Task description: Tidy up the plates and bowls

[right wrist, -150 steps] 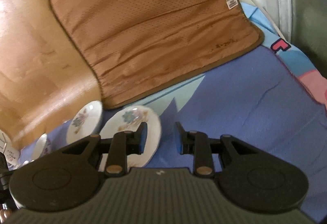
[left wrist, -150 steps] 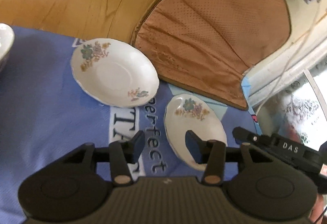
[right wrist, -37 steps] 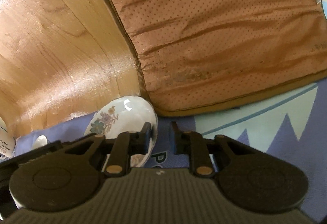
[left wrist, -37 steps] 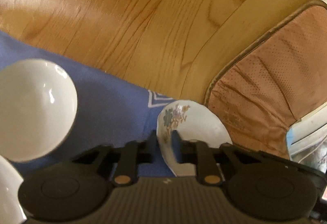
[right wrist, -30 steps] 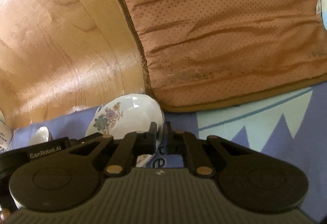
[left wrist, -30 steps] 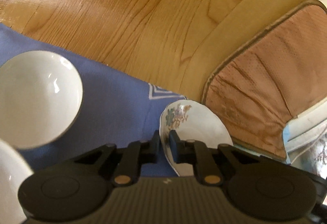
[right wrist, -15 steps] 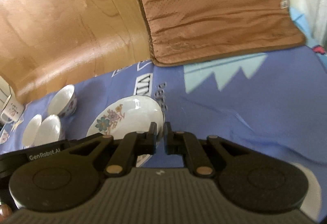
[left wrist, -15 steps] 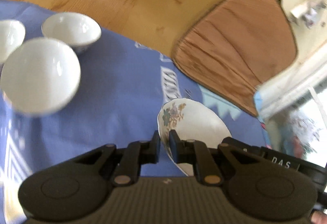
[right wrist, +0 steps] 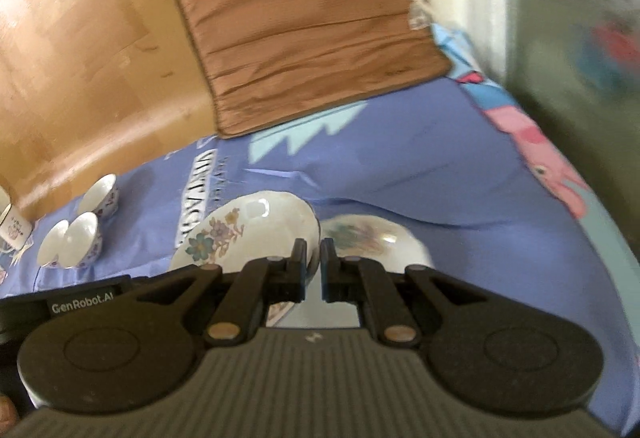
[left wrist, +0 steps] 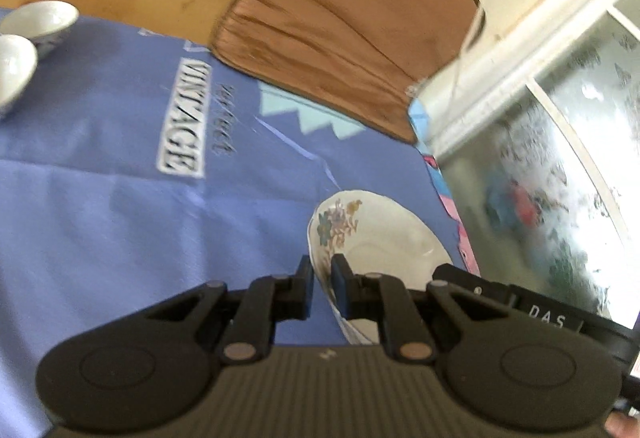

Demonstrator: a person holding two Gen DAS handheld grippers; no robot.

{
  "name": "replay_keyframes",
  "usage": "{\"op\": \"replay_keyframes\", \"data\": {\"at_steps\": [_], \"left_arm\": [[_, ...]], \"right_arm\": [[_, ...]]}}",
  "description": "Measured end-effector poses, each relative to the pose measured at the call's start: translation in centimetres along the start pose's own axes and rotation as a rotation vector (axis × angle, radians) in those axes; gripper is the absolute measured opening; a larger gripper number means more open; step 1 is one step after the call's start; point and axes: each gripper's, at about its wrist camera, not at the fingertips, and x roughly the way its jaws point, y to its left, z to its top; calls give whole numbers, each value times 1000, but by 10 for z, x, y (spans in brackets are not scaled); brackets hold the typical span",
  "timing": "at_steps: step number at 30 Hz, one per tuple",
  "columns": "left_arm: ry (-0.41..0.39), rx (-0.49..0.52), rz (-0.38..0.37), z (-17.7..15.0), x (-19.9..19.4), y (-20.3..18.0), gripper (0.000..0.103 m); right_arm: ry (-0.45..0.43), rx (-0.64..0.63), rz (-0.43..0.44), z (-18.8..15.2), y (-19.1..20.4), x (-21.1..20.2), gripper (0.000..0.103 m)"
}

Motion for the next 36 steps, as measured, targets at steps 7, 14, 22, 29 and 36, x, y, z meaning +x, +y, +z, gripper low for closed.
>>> {"op": "replay_keyframes", "data": {"at_steps": [7, 14, 22, 29, 36], "left_arm": [[26, 43, 17, -12, 18, -16, 11], [21, 79, 49, -16, 27, -26, 11], [2, 129, 69, -17, 28, -30, 11], [-7, 176, 77, -19, 29, -34, 11], [-1, 196, 84, -20, 29, -35, 14]], "right_arm": [[5, 48, -21, -12, -32, -6, 9], [22, 89, -3, -17, -51, 1, 10], [29, 93, 3, -18, -53, 7, 10], [29, 91, -8, -18, -51, 8, 10], [21, 82, -27, -18, -50, 7, 10]]}}
